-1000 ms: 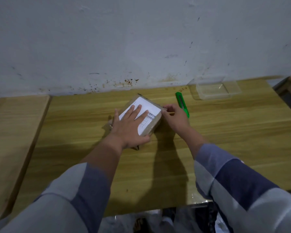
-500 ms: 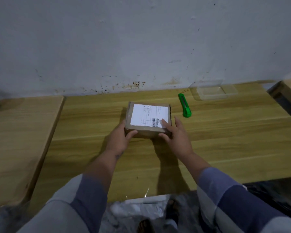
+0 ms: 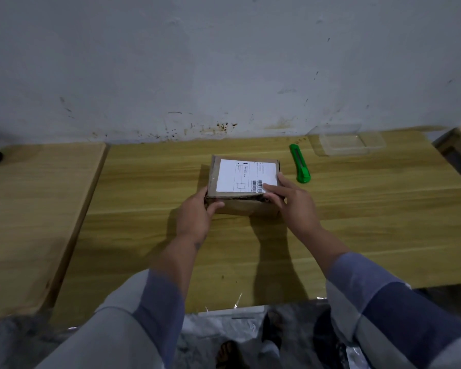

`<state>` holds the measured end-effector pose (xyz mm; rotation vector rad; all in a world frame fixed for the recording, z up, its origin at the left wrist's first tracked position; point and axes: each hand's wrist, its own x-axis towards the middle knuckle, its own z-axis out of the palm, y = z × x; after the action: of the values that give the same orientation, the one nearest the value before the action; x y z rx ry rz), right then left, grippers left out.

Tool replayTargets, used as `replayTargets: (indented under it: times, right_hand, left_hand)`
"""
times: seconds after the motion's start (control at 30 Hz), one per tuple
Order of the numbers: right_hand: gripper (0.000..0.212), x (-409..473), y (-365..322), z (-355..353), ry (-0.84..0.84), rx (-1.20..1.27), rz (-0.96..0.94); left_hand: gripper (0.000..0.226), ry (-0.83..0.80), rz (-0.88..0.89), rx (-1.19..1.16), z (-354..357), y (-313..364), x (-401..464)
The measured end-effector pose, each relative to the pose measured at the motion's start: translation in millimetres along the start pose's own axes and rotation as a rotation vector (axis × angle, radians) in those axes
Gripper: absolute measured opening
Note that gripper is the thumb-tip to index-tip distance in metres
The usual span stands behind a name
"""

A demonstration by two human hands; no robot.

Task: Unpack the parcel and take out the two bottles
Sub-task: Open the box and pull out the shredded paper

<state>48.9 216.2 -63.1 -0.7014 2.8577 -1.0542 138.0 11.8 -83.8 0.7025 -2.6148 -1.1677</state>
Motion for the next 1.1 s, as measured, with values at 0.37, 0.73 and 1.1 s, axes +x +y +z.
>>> replayTargets:
  times: [0.37, 0.73, 1.1]
  right_hand:
    - [0.049, -4, -11, 12, -0.042, -0.404, -0.227]
    - [0.030, 12, -27, 23, -0.131, -0.323, -0.402]
    - [0.032, 17, -31, 15, -0.060, -0.217, -0.372]
  left_hand:
    - [0.052, 0.011, -0.007, -0.017, 2, 0, -3]
    - [0.048, 0.010, -0.034, -0.057, 6, 3, -6]
    - [0.071, -0.026, -0.001, 0.000, 0, 7, -12]
